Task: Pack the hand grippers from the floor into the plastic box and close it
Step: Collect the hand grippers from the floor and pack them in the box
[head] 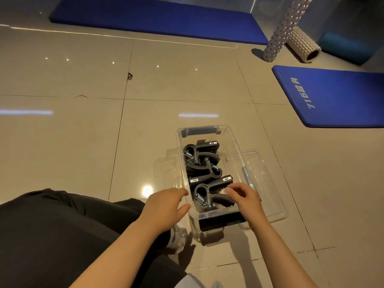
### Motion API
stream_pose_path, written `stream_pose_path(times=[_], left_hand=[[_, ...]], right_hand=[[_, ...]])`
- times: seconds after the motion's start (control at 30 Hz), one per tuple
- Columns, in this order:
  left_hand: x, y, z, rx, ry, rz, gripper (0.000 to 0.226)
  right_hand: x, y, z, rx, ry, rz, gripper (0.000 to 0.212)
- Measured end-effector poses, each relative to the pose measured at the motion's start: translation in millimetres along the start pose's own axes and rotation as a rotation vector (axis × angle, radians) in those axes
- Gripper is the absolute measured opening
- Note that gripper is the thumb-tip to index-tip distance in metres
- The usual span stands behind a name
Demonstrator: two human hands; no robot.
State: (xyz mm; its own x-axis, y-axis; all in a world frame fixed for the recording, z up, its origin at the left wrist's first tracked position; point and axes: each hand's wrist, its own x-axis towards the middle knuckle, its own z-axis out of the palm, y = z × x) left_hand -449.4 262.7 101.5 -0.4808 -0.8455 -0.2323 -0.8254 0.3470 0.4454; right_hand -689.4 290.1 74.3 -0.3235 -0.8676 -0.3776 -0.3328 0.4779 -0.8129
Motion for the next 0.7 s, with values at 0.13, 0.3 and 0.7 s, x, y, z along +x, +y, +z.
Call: stream_pose_path(times=[0.13, 0.3, 0.7], left_hand=[[-24.8, -14.4, -9.2, -0.151, 0.074, -0.116, 0.037], [-61.6, -36.2, -32.5, -0.444, 0.294, -0.223, 0.023], [-215.2, -231.9, -168.6, -0.661, 0.849, -0.391, 0.009]], right_hand=[[-33.2, -21.9, -1.9, 0.216, 0.121, 0.069, 0.005], [-55.8, -99.5, 64.3, 0.175, -0.058, -0.049, 0.004], [-102.0, -271.9, 315.0, -0.109, -0.472, -0.462, 0.008]])
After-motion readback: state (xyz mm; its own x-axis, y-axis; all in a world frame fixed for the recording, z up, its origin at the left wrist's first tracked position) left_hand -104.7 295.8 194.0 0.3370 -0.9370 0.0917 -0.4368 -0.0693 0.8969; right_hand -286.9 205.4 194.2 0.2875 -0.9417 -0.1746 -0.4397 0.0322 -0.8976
